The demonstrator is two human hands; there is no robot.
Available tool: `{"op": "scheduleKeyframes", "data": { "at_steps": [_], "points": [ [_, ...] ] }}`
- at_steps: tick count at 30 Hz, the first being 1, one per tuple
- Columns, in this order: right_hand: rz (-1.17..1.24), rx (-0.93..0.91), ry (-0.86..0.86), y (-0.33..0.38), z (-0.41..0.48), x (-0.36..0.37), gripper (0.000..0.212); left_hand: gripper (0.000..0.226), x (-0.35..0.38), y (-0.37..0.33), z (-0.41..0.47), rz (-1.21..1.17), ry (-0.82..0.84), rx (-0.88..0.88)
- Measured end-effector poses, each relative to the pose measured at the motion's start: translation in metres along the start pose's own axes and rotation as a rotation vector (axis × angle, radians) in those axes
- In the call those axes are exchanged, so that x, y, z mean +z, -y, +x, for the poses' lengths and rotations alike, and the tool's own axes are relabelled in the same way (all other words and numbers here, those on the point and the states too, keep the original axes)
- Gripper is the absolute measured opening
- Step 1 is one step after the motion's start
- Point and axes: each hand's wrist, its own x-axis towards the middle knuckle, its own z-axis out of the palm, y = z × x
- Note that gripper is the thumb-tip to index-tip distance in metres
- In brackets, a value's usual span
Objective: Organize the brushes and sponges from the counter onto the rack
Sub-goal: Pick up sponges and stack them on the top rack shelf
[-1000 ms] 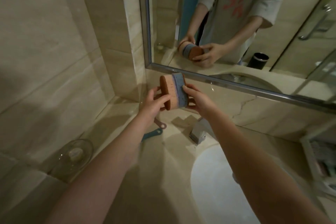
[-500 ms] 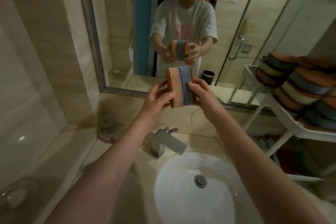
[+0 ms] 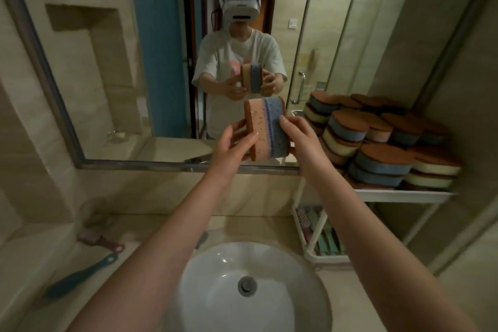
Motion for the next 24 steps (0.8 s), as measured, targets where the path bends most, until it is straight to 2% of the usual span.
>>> {"op": "scheduleKeyframes", "data": {
  "at_steps": [6,12,17,24],
  "points": [
    [0.102,-0.065,-0.07,0.015,-0.004,-0.085,0.03,0.029,0.089,0.0,0.0,0.039,0.1,0.054],
    [0.06,-0.175,-0.129,0.022,-0.005,-0.166,0.024,0.044,0.148,0.002,0.006,0.108,0.094,0.081],
    [-0.316,-0.297,-0.174,0.021,-0.001,-0.23,0.038,0.046,0.184,0.004,0.005,0.231,0.04,0.136],
    [-0.819,-0.327,-0.113,0.023,0.004,-0.307,0.044,0.046,0.223,0.001,0.008,0.455,0.107,0.17]
  ]
}}
